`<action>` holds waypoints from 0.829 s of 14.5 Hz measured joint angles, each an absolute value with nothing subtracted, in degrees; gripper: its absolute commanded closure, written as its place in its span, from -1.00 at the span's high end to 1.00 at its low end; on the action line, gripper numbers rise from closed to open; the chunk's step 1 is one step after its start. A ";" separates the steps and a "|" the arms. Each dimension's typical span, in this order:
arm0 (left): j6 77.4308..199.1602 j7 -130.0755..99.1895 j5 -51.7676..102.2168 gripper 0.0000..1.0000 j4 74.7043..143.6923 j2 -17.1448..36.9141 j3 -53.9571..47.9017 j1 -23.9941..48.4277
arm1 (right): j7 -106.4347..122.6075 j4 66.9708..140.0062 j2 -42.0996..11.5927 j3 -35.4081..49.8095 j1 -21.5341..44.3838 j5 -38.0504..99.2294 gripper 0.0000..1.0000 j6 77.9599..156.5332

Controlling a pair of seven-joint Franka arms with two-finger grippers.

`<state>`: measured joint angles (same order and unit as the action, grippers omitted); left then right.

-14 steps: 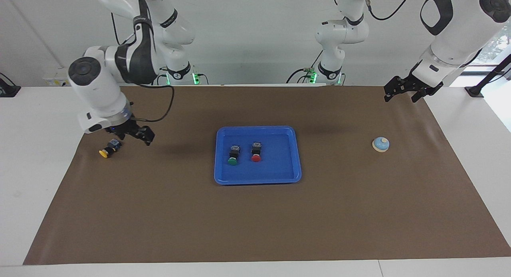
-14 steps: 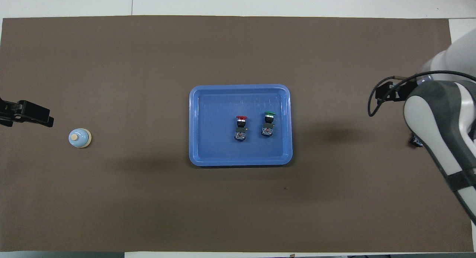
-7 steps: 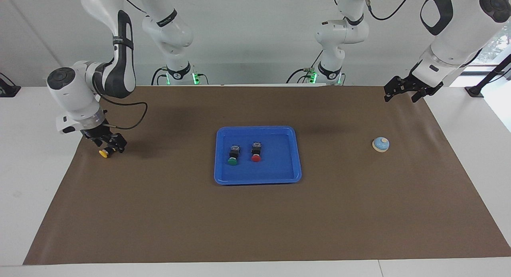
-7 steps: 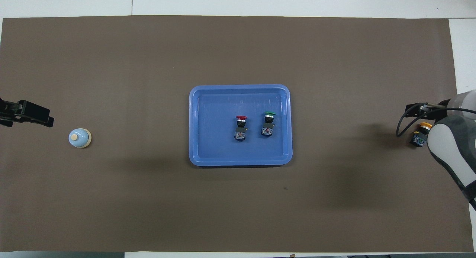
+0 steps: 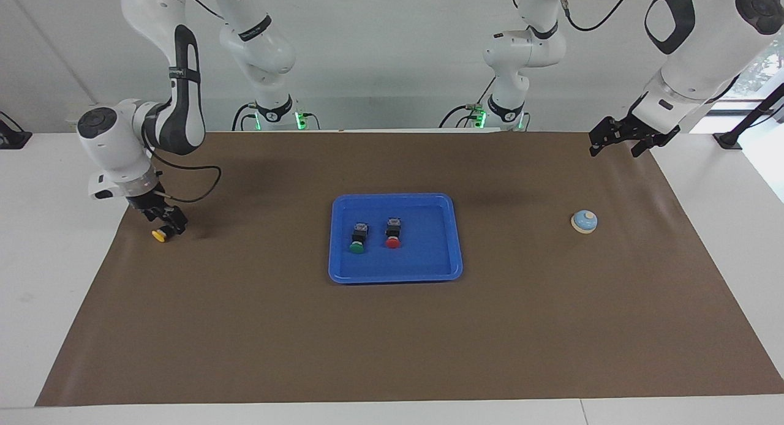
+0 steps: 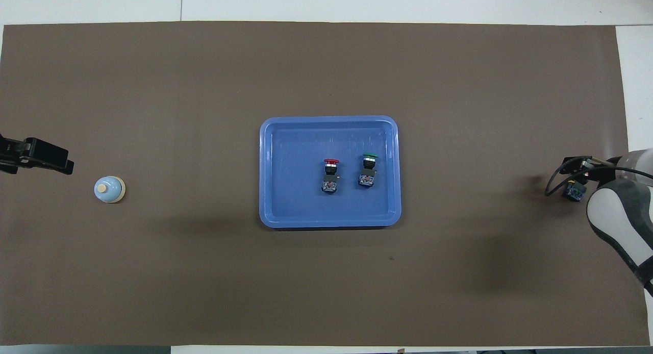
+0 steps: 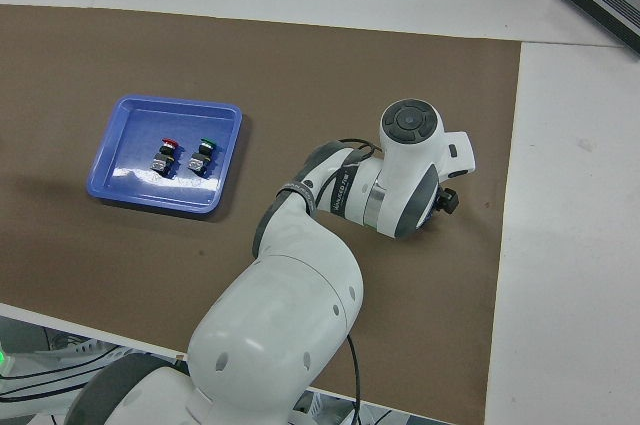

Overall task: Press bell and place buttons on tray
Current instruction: 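Move the right gripper to the yellow button and grasp it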

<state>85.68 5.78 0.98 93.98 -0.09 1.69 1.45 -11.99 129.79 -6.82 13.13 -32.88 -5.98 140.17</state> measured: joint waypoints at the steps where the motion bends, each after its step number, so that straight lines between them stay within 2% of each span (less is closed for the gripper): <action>1: 85.68 5.78 0.98 1.00 93.98 -0.09 1.69 1.45 | -12.15 130.62 -7.37 13.14 -33.42 -5.98 1.00 141.35; 2: 85.67 5.78 0.98 1.00 93.98 -0.09 1.69 1.45 | -12.15 131.14 -8.11 13.12 -34.03 -5.98 1.00 142.31; 3: 85.67 5.78 0.98 1.00 93.98 -0.09 1.69 1.45 | -12.15 131.34 -8.81 13.10 -34.54 -5.98 0.43 142.91; 4: 85.67 5.78 0.98 1.00 93.98 -0.09 1.69 1.45 | -12.15 131.35 -9.34 13.11 -34.89 -5.98 -0.46 143.13; 5: 85.67 5.78 0.98 1.00 93.98 -0.09 1.69 1.45 | -12.15 131.35 -9.62 13.11 -35.07 -5.98 -0.99 143.24; 10: 85.67 5.78 0.98 1.00 93.98 -0.09 1.69 1.45 | -12.15 131.14 -9.39 13.57 -34.99 -5.98 -1.00 142.74; 12: 85.67 5.78 0.98 1.00 93.98 -0.09 1.69 1.45 | -12.07 130.03 -9.34 13.74 -34.66 -6.02 -1.00 139.42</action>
